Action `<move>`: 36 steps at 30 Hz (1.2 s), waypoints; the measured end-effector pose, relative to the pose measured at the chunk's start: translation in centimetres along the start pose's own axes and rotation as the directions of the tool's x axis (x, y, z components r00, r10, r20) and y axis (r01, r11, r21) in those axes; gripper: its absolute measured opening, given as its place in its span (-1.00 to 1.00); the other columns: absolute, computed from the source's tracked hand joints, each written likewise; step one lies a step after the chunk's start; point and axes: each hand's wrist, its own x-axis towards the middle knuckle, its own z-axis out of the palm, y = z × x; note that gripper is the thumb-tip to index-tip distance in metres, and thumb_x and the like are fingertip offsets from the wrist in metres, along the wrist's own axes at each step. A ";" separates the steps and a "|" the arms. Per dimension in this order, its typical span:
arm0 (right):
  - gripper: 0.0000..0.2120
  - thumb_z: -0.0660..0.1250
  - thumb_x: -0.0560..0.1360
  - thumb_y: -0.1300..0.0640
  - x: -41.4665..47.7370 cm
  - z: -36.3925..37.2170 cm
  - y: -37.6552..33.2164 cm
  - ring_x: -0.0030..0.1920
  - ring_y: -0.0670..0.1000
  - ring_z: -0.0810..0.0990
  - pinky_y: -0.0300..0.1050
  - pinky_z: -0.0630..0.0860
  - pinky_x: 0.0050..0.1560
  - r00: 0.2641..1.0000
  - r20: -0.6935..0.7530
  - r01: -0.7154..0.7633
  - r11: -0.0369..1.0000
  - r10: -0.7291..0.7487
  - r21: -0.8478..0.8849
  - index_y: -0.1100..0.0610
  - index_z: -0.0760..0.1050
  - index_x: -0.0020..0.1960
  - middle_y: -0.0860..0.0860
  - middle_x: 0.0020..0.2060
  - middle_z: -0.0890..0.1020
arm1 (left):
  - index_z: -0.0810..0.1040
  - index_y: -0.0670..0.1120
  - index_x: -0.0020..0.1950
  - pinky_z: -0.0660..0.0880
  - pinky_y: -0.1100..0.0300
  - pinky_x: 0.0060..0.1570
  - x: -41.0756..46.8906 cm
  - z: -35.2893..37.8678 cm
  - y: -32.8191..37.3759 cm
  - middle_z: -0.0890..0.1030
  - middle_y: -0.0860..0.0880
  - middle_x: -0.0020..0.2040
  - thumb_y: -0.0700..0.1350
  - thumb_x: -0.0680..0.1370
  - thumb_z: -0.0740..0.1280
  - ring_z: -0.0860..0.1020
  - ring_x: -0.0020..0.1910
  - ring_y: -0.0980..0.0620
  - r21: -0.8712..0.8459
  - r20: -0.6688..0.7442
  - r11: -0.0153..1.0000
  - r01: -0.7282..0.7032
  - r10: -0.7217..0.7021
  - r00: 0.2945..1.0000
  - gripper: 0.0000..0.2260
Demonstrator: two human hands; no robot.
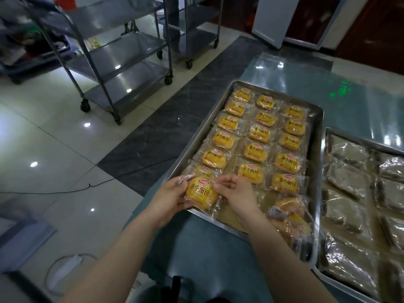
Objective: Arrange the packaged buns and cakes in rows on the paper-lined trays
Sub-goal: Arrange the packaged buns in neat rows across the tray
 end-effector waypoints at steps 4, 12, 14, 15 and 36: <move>-0.87 0.47 0.42 0.18 0.6 0.5 1.1 -0.15 -0.16 0.63 -0.30 0.55 -0.17 0.996 -0.085 0.013 0.991 -0.025 -0.136 0.01 0.57 -0.11 -0.08 -0.18 0.66 | 0.54 -0.13 0.12 0.57 0.23 -0.25 0.6 -0.1 -0.6 0.66 0.00 -0.11 -0.12 0.58 0.26 0.63 -0.22 0.12 0.397 -0.195 0.908 -0.136 0.228 0.954 -0.83; -0.91 0.39 0.49 0.08 2.0 1.9 1.3 -0.23 -0.28 0.56 -0.39 0.45 -0.29 0.983 0.023 0.173 0.884 -0.181 -0.435 -0.11 0.54 -0.07 -0.19 -0.19 0.60 | 0.18 0.05 0.50 -0.06 0.02 0.42 1.1 0.7 -1.2 0.15 -0.02 0.52 0.10 0.52 0.30 0.04 0.50 -0.04 0.971 0.166 0.069 -0.229 0.498 0.851 -0.41; -0.83 0.29 0.54 0.13 2.5 1.2 1.2 -0.12 -0.26 0.56 -0.34 0.48 -0.09 0.954 0.075 0.280 0.772 -0.290 -0.571 -0.06 0.57 0.08 -0.18 -0.03 0.61 | 0.01 0.03 0.54 -0.06 0.03 0.43 1.5 0.9 -1.9 0.02 -0.01 0.55 0.13 0.54 0.26 -0.02 0.51 0.00 0.971 0.154 0.113 -0.212 0.384 0.910 -0.33; -0.73 0.24 0.56 0.20 2.9 0.8 1.1 0.04 -0.20 0.54 -0.25 0.46 0.11 0.927 0.127 0.346 0.678 -0.352 -0.649 -0.04 0.55 0.19 -0.14 0.10 0.59 | -0.04 0.00 0.54 -0.08 0.05 0.43 1.7 0.9 -2.3 -0.02 -0.02 0.55 0.14 0.55 0.23 -0.03 0.51 0.01 0.976 0.150 0.097 -0.196 0.354 0.923 -0.32; -0.58 0.31 0.50 -0.08 9.1 0.0 -0.8 0.35 0.06 0.34 0.09 0.36 0.31 0.852 0.383 0.484 0.257 -0.358 -0.837 -0.07 0.42 0.34 -0.03 0.32 0.44 | 0.16 -0.01 0.47 0.04 -0.01 0.44 2.9 2.0 -2.2 -0.05 -0.08 0.55 0.20 0.46 0.33 0.12 0.49 -0.09 0.975 -0.038 0.215 -0.049 0.379 0.924 -0.32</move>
